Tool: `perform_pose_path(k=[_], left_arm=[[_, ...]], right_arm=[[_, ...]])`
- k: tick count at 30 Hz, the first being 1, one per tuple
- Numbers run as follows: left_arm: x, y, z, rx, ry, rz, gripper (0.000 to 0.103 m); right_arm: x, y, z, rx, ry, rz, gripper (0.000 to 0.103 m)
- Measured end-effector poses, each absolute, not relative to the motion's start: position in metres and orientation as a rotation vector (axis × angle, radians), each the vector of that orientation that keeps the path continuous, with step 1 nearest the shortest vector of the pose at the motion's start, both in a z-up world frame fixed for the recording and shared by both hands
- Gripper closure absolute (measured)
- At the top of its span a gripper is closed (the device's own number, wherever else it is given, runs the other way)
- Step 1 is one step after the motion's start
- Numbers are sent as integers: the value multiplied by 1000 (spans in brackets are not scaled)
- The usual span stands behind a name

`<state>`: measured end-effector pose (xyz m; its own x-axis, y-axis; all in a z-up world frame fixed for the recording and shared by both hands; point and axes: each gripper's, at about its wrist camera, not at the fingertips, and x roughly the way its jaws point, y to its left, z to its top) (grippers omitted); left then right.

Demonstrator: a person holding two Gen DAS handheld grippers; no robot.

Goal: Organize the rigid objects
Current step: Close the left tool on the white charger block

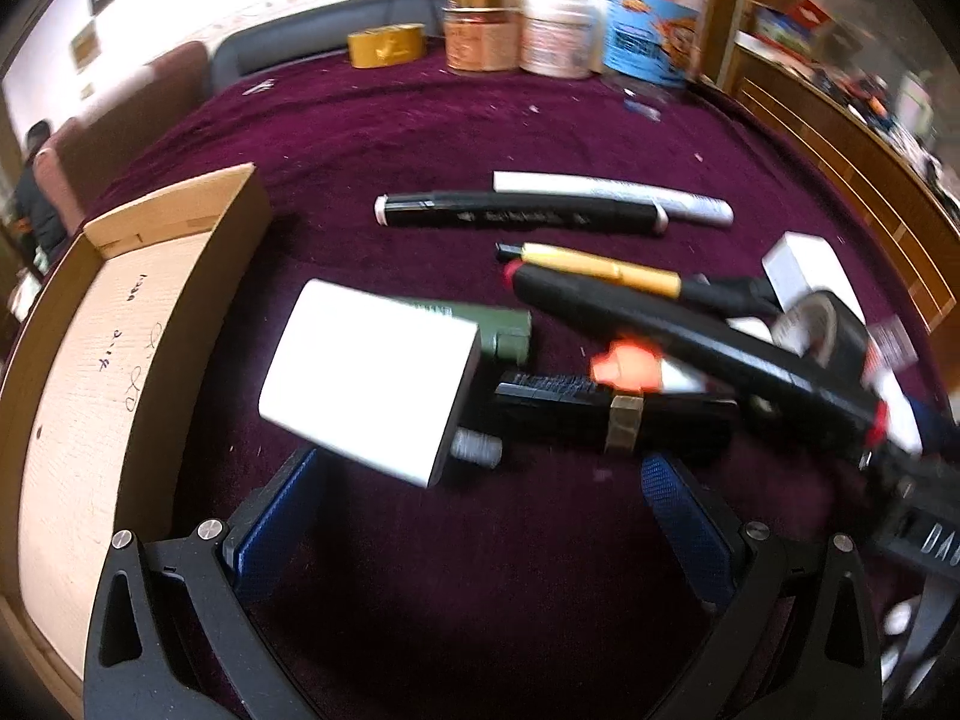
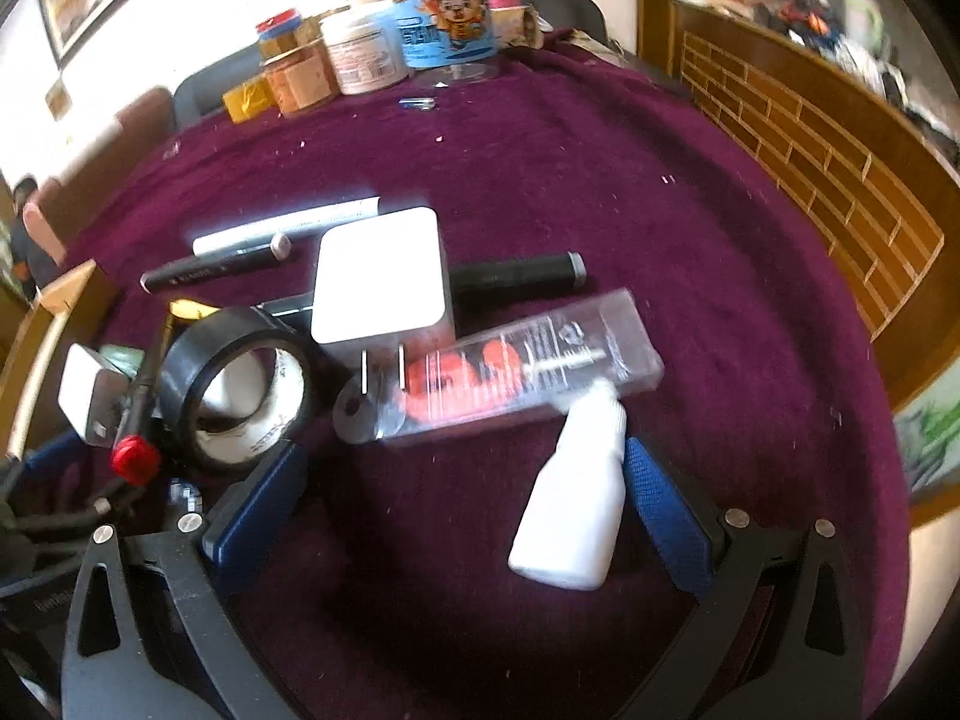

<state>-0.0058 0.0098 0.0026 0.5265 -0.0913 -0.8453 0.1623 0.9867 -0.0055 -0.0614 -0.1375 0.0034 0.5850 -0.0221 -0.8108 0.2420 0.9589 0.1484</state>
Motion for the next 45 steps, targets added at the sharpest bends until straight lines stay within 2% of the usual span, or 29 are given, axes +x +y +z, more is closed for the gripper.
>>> perform_pose_path(k=[3,7,13,16,19,21,22,24,25,27,29,30,32,35,37,41,45], left_arm=[[-17,12,4,103,1017,-173,1],[-27,13,6,132,1031,-191,1],[-24,15,5,129,1051,-206,1],[-25,19,6,152,1071,-278,1],[-28,25,6,167,1050,-359,1],[-33,21,4,211,1043,-340,1],[-35,18,5,221,1032,-321,1],[-42,17,5,219,1021,-290,1],[-45,16,6,232,1010,-284,1],[-49,16,7,254,1012,-298,1],[-47,24,7,181,1088,-328,2],[-48,31,12,148,1086,-335,6],[-55,42,29,109,1028,-355,8],[-71,61,64,94,883,-369,7],[-73,74,76,76,859,-384,7],[-66,87,76,85,886,-341,7],[-44,76,62,113,912,-289,7]], right_arm=[[-61,-136,4,264,965,-162,0],[-49,-115,0,114,1071,-218,0],[-61,-122,8,201,1081,-282,1],[-96,-118,47,188,908,-333,1],[-151,-100,96,105,565,-428,0],[-173,-95,109,109,396,-413,0],[-167,-99,108,129,420,-373,0],[-140,-110,92,196,614,-307,0],[-134,-116,86,234,634,-311,0],[-129,-130,80,259,626,-372,0],[-118,-139,75,247,629,-406,0],[-112,-144,73,250,632,-411,0],[-101,-156,65,260,635,-429,0],[-92,-161,53,245,624,-460,0],[-93,-162,44,247,602,-472,0],[-108,-162,50,272,535,-469,2],[-103,-163,46,283,573,-439,2]])
